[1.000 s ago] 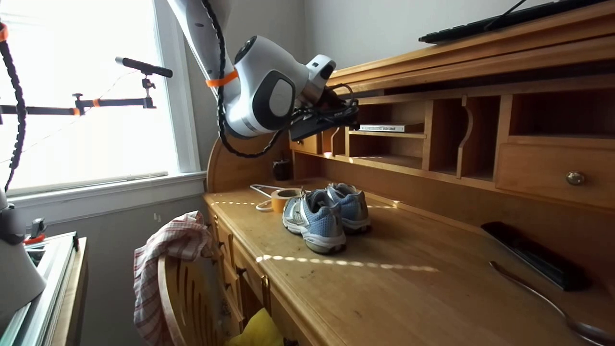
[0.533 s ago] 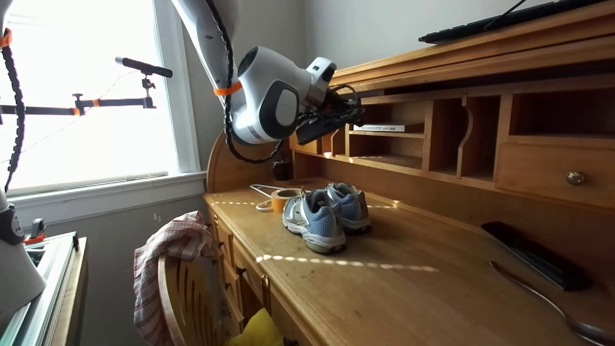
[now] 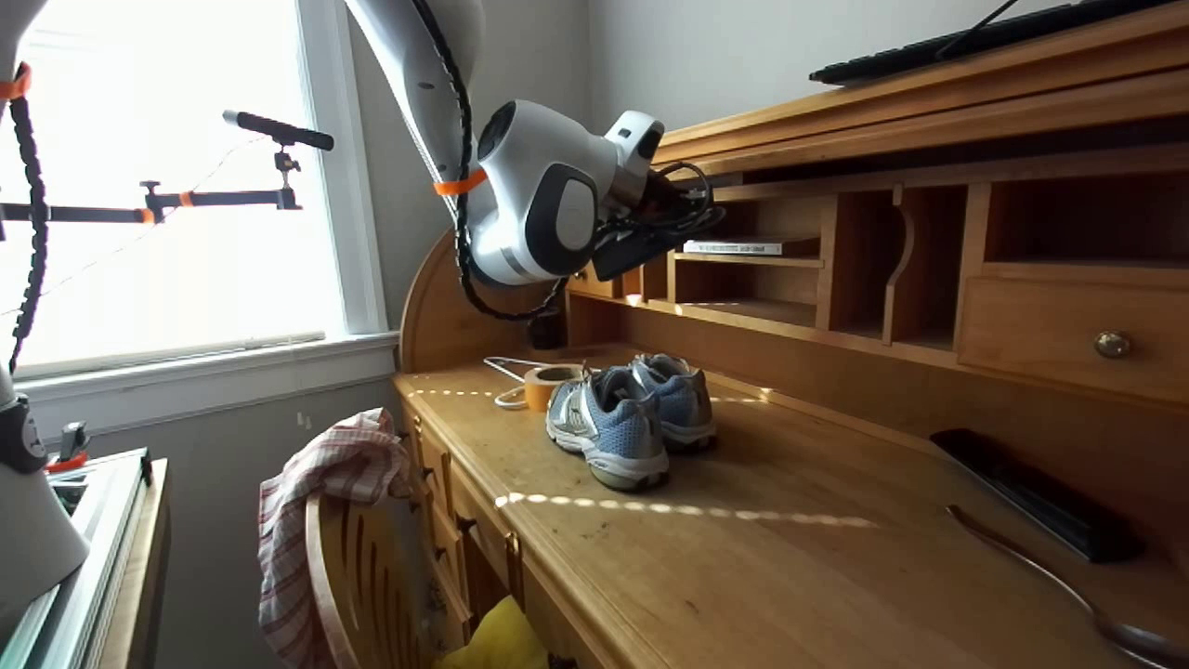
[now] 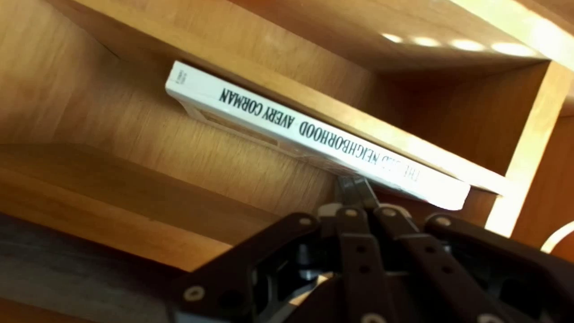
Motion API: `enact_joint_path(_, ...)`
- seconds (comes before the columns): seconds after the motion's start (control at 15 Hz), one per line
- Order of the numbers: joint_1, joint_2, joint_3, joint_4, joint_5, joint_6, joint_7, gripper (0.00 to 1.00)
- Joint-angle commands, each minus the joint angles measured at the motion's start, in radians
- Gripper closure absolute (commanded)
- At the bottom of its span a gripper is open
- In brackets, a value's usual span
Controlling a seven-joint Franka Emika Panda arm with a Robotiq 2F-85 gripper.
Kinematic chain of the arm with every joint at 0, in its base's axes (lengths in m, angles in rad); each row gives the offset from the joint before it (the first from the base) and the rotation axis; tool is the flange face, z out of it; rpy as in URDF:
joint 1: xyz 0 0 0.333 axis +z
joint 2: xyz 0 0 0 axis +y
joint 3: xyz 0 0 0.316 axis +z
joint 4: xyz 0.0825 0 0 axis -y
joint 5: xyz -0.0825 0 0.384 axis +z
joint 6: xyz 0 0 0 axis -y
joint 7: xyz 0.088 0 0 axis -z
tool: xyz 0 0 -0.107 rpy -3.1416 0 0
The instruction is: Remove the white book from the middle compartment and put it on the desk
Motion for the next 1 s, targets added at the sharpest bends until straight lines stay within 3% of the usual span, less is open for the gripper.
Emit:
enact_joint_path(0.0,-0.001,0.057,-0.011,0.066,-0.013,0.029,0.006,1.0)
enact_joint_path(0.93,-0.034,0.136,-0.02,0.198,-0.035,0.002,0.039,1.0)
